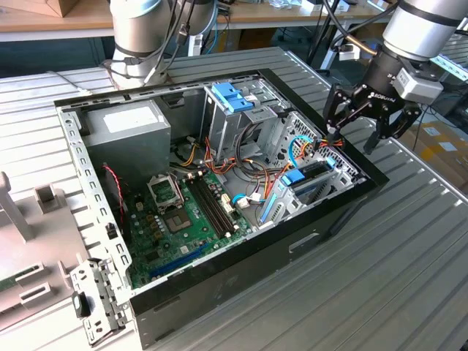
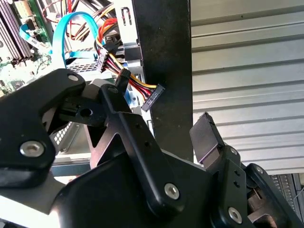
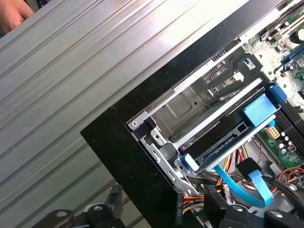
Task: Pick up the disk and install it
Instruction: 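Insert the first disk wire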
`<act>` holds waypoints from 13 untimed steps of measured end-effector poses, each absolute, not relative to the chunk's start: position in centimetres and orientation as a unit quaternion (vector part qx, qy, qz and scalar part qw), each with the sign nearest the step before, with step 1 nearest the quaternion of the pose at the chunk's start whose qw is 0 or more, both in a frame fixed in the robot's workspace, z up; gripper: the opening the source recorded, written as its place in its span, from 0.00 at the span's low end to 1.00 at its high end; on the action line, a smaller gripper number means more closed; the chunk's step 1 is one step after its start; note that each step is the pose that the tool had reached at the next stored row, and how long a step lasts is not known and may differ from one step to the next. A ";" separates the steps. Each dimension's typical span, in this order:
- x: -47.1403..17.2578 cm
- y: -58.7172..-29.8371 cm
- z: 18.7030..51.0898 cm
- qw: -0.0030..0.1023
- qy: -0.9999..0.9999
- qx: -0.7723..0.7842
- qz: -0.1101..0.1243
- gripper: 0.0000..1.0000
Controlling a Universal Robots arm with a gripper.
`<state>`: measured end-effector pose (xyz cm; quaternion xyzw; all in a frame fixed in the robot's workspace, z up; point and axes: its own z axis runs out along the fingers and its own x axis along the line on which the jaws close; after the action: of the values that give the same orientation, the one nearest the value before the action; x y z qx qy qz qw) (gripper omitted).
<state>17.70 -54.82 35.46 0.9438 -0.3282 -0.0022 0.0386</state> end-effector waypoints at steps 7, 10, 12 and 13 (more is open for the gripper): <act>17.7 -54.8 35.5 0.039 -0.328 0.944 -0.002 0.40; 17.7 -54.8 35.5 0.039 -0.328 0.944 -0.002 0.35; 17.7 -54.8 35.5 0.039 -0.329 0.944 -0.002 0.35; 17.7 -54.8 35.5 0.038 -0.328 0.944 -0.002 0.35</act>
<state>17.70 -54.82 35.54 0.9437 -0.3285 -0.0022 0.0385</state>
